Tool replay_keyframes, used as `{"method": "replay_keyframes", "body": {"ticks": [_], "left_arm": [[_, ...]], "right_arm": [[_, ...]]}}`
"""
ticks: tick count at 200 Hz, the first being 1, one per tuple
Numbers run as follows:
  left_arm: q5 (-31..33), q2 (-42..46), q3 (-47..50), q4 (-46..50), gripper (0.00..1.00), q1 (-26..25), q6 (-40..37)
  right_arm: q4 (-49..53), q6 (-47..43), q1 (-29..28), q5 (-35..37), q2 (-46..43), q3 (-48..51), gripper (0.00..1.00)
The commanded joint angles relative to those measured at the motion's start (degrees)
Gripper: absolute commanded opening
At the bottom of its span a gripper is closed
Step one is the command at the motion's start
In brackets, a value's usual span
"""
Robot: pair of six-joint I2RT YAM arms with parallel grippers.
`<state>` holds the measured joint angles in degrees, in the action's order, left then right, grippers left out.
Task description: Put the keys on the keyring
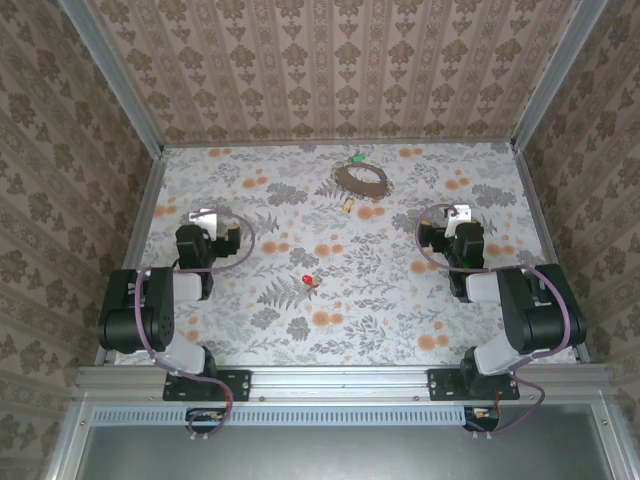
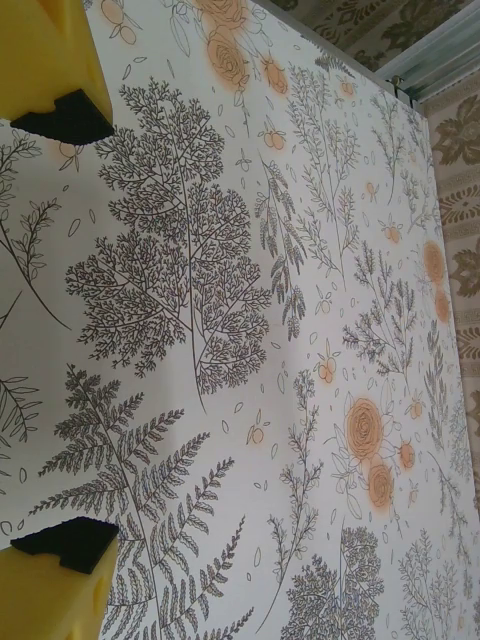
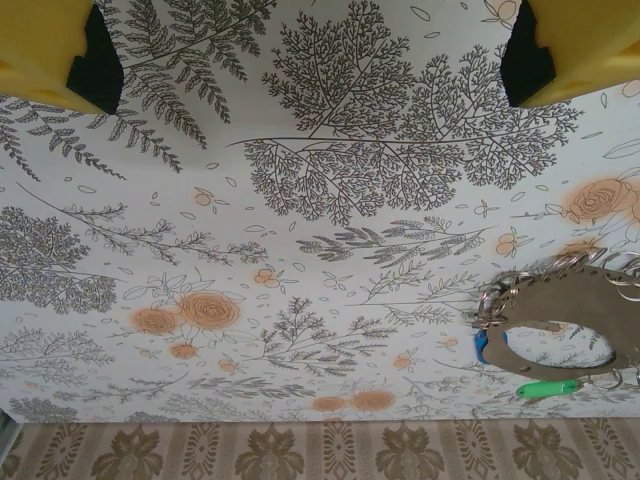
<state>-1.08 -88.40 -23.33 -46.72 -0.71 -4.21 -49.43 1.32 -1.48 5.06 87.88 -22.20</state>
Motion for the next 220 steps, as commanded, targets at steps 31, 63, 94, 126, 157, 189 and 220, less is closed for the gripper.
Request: {"method": "replay_keyframes", "body": {"ticks": [31, 63, 94, 126, 157, 189, 220], "left_arm": [[0.62, 0.58, -0.19, -1.43, 1.0, -0.25, 0.78], [0.62, 0.51, -0.17, -1.36, 1.0, -0.26, 0.81], [0.51, 0.49, -0.23, -1.42, 1.0, -0.17, 0.87], [0.29, 0.59, -0.19, -1.36, 1.0, -0.08, 0.88], [0.19, 0.44, -0.3, -1.28, 1.0, 0.01, 0.96], [-2.9, 4.1, -1.58, 3.68, 1.0, -0.08, -0.52], [-0.92, 18.87, -5.79, 23.15, 1.0, -2.13, 0.37]], "right_arm": [[0.39, 0.22, 0.24, -1.2, -0.33, -1.1, 0.99], [0.47, 0.22, 0.31, -1.19, -0.27, -1.1, 1.0], [0.47, 0.17, 0.33, -1.21, -0.3, -1.14, 1.0], [0.47, 0.17, 0.33, -1.2, -0.31, -1.1, 1.0], [0.6, 0.34, 0.4, -1.39, -0.25, -1.18, 1.0], [2.39, 3.59, 1.19, 4.09, -3.22, -0.67, 1.0], [25.04, 5.66, 1.47, 4.1, -16.38, -6.26, 1.0]]}}
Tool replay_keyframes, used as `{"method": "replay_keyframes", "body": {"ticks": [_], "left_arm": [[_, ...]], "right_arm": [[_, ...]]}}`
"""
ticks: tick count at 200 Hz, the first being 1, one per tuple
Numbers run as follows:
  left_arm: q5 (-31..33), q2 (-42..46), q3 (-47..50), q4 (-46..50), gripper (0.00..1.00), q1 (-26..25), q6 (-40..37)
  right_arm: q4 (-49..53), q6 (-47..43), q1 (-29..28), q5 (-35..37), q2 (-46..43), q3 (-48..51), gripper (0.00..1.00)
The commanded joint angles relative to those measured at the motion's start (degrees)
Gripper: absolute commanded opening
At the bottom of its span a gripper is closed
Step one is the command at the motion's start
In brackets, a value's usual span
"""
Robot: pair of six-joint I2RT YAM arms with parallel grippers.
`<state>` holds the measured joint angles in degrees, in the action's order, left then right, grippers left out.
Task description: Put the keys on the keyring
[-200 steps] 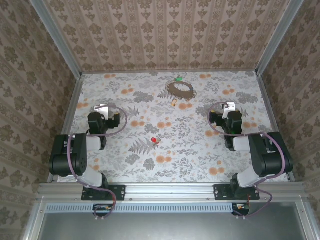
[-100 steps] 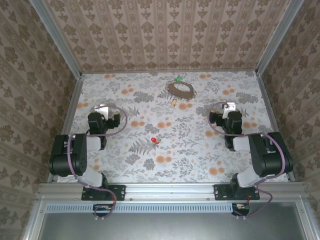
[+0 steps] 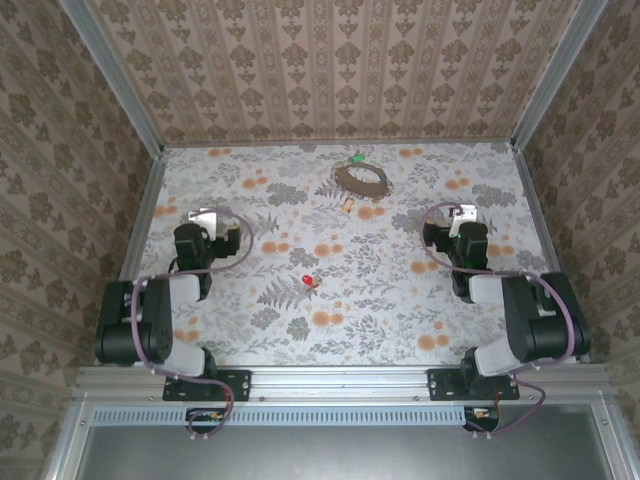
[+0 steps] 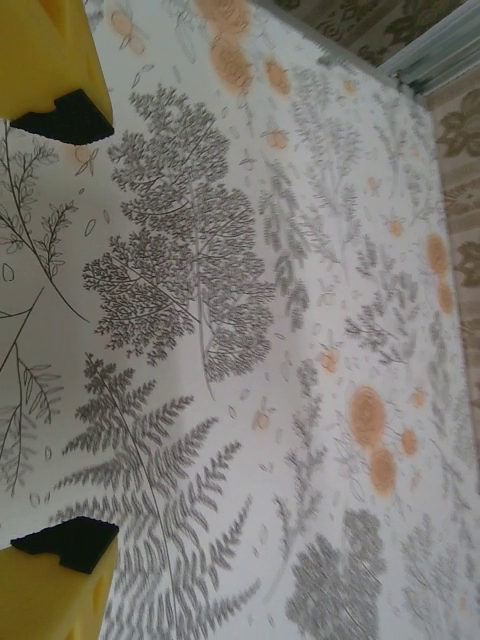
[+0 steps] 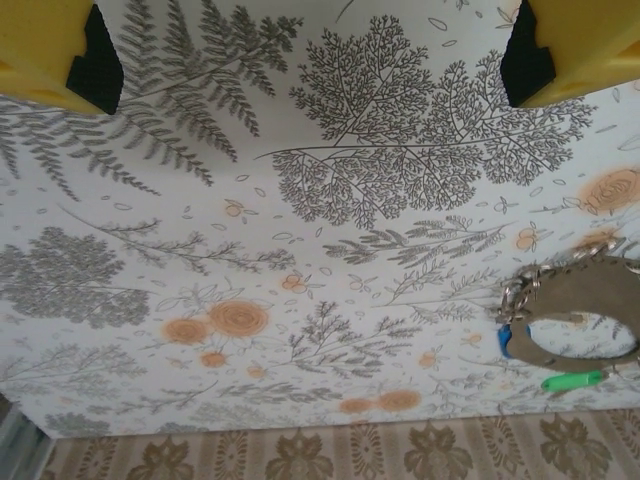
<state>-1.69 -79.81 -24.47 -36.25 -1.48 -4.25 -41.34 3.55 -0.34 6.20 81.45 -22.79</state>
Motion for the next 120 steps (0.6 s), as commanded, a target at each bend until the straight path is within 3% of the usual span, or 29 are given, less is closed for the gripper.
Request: {"method": "replay_keyframes", "body": {"ticks": [1, 18, 37, 59, 92, 120], "left_arm": [[-0.27, 10.77, -4.82, 13.22, 1.0, -1.44, 0.49], [0.45, 17.71, -8.78, 23.34, 1.0, -1.66, 3.17], [1.31, 22.07, -15.84, 35.08, 1.0, -0.85, 9.09], [5.84, 21.49, -23.34, 47.05, 1.0, 0.35, 18.14], [5.21, 14.45, -27.37, 55.49, 1.0, 2.71, 15.64], [6.6, 8.12, -29.76, 60.04, 1.0, -1.23, 12.95]], "right_arm": [[18.07, 3.63, 0.34, 3.22, -10.42, -5.94, 1.0], [34.17, 11.49, 0.34, 9.78, -18.02, -11.64, 1.0], [51.94, 26.95, 0.58, 18.48, -23.85, -18.46, 1.0], [57.61, 26.54, 1.65, 12.57, -26.8, -22.25, 1.0], [63.85, 27.36, -1.23, 4.1, -16.43, -31.49, 1.0], [66.97, 27.61, -7.04, 3.54, -4.43, -39.84, 0.99]]}}
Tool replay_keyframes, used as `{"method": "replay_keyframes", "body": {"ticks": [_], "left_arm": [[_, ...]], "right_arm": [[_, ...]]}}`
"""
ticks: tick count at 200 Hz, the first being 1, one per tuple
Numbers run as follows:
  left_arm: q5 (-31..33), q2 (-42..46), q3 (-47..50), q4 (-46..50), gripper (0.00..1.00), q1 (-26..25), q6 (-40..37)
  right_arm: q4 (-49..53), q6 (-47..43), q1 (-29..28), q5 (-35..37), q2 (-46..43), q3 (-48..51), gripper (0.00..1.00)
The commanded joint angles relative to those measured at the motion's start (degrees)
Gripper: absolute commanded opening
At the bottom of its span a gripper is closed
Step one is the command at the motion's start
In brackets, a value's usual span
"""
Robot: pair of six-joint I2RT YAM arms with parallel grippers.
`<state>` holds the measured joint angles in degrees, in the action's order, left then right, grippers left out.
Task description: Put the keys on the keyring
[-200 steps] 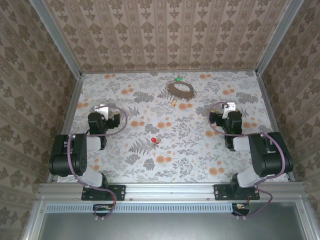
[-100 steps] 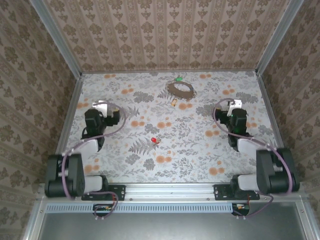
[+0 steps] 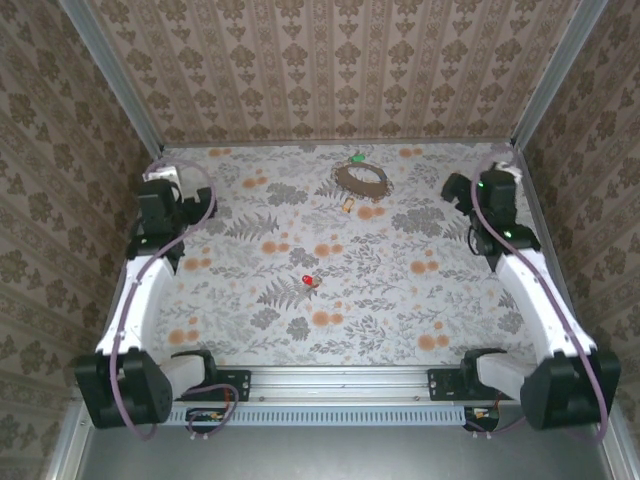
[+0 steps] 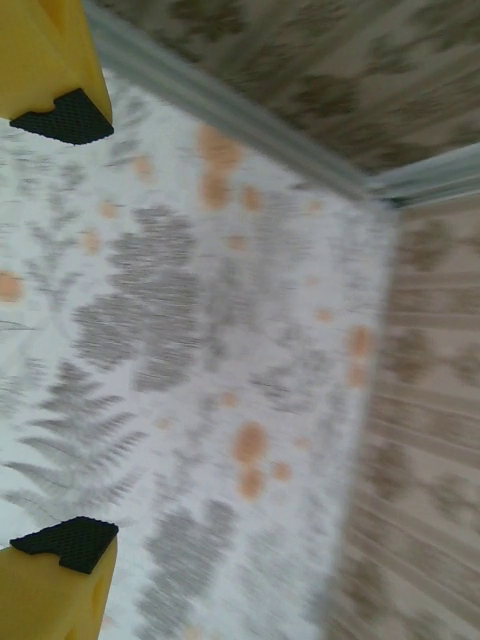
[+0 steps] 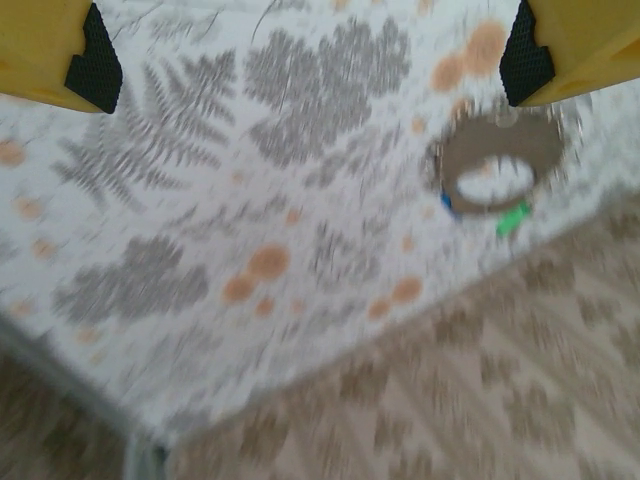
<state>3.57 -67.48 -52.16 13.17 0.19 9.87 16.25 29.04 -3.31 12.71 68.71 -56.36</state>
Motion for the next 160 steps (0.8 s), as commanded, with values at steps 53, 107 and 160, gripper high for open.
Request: {"method": "replay_keyframes", "body": {"ticks": [53, 107, 160], "left_arm": [[0.55, -14.19, -6.73, 16.78, 1.0, -11.7, -3.26], [5.69, -15.18, -6.52, 16.59, 1.0, -17.46, -2.36], [0.55, -11.82, -2.64, 11.69, 1.0, -17.58, -2.66]], "right_arm": [[9.41, 4.82, -8.68, -10.88, 31.0, -19.84, 0.7], [14.24, -0.95, -8.55, -17.46, 50.99, -40.64, 0.62], [17.07, -3.98, -7.33, -16.6, 60.96, -49.11, 0.54]]}}
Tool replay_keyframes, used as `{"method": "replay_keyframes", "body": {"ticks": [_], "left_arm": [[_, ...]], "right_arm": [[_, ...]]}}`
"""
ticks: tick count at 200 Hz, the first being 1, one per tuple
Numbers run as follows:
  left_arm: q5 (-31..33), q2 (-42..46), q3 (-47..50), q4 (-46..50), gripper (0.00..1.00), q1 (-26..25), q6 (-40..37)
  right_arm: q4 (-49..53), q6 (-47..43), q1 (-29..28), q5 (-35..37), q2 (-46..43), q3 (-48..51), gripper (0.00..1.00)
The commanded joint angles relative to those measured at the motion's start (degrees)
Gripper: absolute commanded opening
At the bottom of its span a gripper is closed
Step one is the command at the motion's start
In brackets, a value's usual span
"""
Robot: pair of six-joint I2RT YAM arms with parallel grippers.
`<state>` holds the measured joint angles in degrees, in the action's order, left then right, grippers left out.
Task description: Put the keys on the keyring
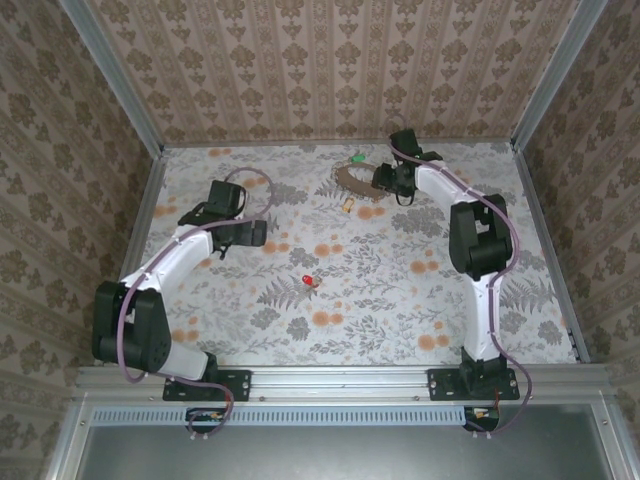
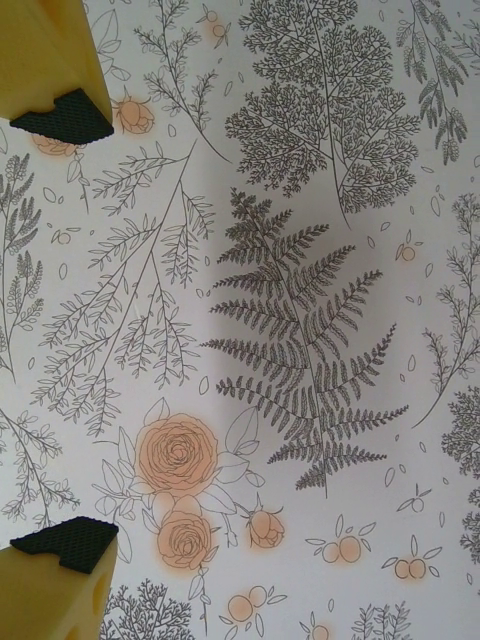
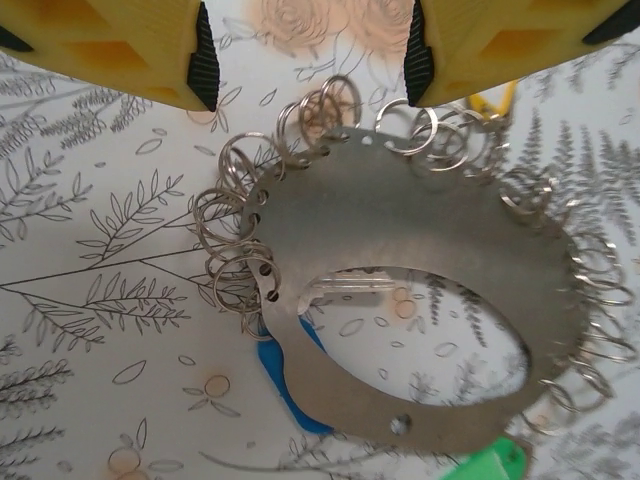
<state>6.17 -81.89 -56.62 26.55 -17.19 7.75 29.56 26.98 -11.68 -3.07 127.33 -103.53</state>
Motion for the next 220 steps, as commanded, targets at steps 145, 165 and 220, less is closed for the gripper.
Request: {"method": "replay_keyframes", "body": {"ticks": [145, 165, 220], "left_arm": [[-5.27, -1.71, 0.72, -1.8, 1.0, -0.91, 1.13], [-4.93, -1.89, 0.69, -1.66, 1.0, -1.0, 0.95], [-4.51, -1.79, 0.38, -1.58, 1.0, -1.09, 0.78]], "right_arm": [[5.51, -2.94, 1.91, -5.37, 10.28, -10.09, 0.3], [5.79, -2.93, 1.93, -5.28, 10.96, -10.7, 0.3], [6.28, -3.39, 2.02, -3.18, 10.69, -11.17, 0.24]]}}
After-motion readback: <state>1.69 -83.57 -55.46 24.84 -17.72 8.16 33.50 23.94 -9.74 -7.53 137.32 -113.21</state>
